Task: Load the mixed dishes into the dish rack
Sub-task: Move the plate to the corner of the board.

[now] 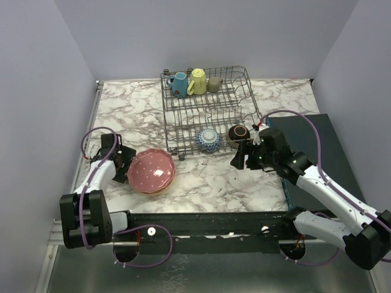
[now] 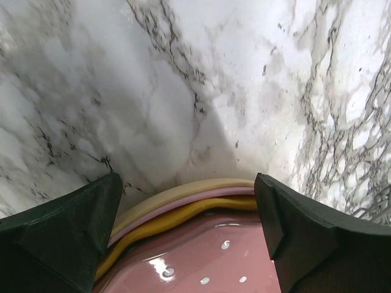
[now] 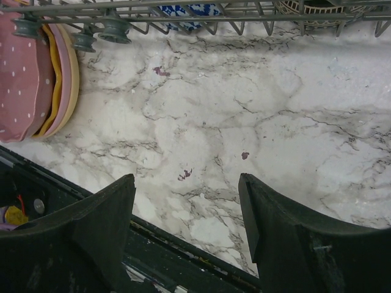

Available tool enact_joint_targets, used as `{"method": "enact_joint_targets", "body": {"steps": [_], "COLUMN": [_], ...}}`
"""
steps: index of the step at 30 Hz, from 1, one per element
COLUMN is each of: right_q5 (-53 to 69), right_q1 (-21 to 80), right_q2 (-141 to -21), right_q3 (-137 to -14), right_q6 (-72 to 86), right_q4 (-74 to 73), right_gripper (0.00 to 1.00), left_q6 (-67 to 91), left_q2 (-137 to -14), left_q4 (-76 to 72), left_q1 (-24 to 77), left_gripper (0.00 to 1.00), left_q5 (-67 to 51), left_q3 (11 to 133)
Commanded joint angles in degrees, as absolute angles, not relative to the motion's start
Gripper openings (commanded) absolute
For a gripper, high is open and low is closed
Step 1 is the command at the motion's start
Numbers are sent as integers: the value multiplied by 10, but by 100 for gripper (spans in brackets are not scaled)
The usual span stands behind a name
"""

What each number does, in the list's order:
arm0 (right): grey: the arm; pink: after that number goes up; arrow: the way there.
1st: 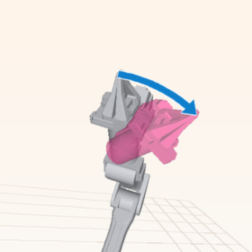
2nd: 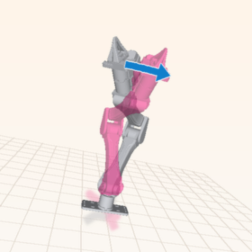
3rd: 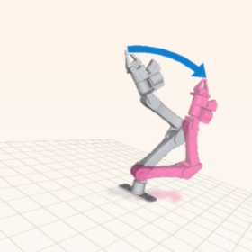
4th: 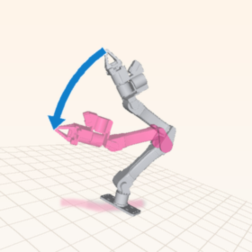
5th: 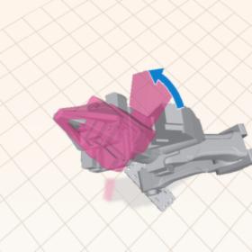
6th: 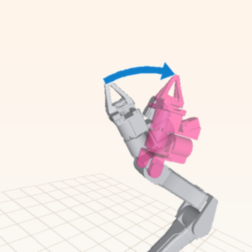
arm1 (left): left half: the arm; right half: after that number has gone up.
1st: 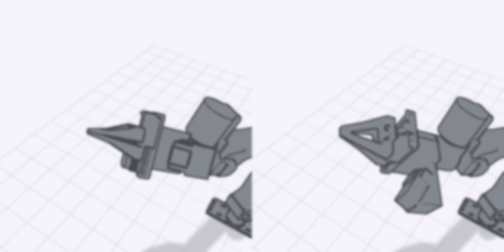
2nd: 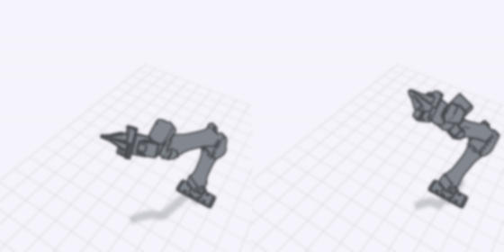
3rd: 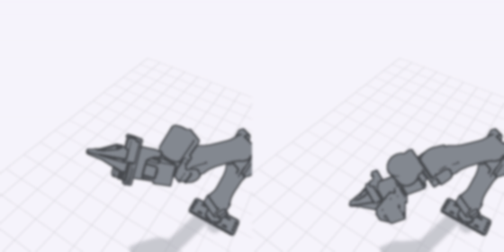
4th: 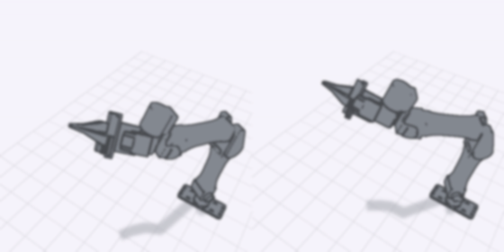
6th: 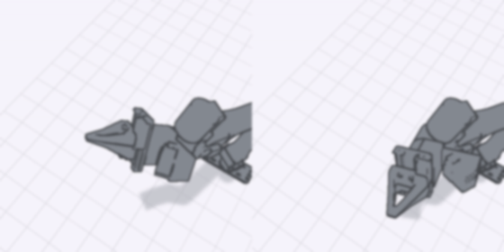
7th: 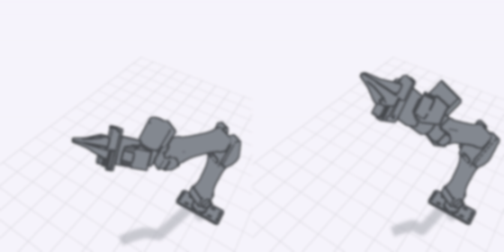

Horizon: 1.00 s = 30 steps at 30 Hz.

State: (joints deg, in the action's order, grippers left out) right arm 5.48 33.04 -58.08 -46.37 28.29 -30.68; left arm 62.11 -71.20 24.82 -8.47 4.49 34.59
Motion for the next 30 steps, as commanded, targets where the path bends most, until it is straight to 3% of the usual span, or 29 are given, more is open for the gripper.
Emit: {"method": "enact_joint_targets", "body": {"steps": [1,30], "right_q5": [69,105], "right_q1": [332,332], "right_q2": [-569,-638], "right_q3": [-451,-455], "right_q6": [293,294], "right_q4": [-292,-241], "right_gripper": [75,75], "left_q6": [668,784], "left_q2": [-703,-560], "left_q4": [315,361], "left_q1": [-45,111], "left_gripper": [99,99], "left_q5": [-23,-27], "left_q3": [312,239]}}
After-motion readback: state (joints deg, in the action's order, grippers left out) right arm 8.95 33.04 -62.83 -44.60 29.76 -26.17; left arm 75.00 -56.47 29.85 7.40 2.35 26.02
